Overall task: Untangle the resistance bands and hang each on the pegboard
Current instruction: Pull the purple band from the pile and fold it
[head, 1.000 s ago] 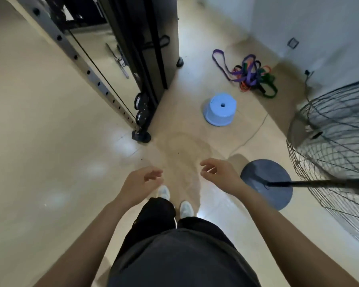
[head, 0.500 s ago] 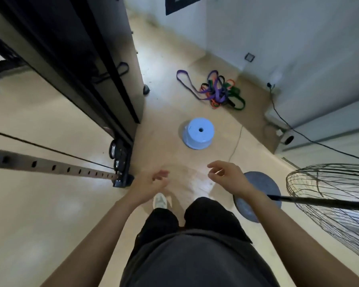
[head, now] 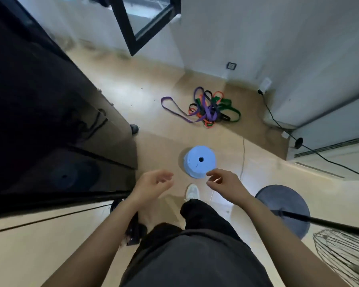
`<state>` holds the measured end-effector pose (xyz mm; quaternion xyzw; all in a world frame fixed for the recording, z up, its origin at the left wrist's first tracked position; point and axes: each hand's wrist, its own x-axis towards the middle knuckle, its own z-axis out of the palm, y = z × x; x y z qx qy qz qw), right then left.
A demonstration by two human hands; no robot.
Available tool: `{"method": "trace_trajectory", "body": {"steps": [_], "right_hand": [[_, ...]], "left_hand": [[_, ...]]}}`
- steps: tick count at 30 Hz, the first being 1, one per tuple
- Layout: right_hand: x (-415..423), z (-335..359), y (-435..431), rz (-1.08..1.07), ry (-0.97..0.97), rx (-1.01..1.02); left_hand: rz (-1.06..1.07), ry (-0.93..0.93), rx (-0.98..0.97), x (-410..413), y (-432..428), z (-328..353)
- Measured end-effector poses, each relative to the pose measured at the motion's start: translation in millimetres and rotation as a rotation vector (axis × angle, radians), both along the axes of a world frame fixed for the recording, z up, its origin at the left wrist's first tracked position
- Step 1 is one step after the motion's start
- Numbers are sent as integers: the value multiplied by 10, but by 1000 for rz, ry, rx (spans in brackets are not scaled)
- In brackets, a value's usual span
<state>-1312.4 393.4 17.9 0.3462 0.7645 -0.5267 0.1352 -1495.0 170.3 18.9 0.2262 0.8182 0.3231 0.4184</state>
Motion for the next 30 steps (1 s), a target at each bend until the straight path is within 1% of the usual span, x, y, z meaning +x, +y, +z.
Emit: {"method": "trace_trajectory", "body": {"steps": [3,8,13,16,21,24,30], "right_hand": [[-350,3,384,-33,-4,-20],[-839,57,998,-112,-6,4],[-1315,-27,1548,-214,-49,26],[-1620,-51,1842,-293,-82,46],[-2061,129,2330,-456,-121,73],[-2270,264,2635,-526,-97,85],[-2456,289,3323,-577,-95,96]], "left_hand": [[-10,-20,10,-373,444,28],[-45,-33,38,-997,1093,65],[-155,-59,16,-1771,1772,-84],[-236,-99,48,-2280,2238,-179],[-391,-89,59,-3003,2972,-206],[-449,-92,74,-3273,3425,-143],[-439,-142,70,-3448,4258,-209]]}}
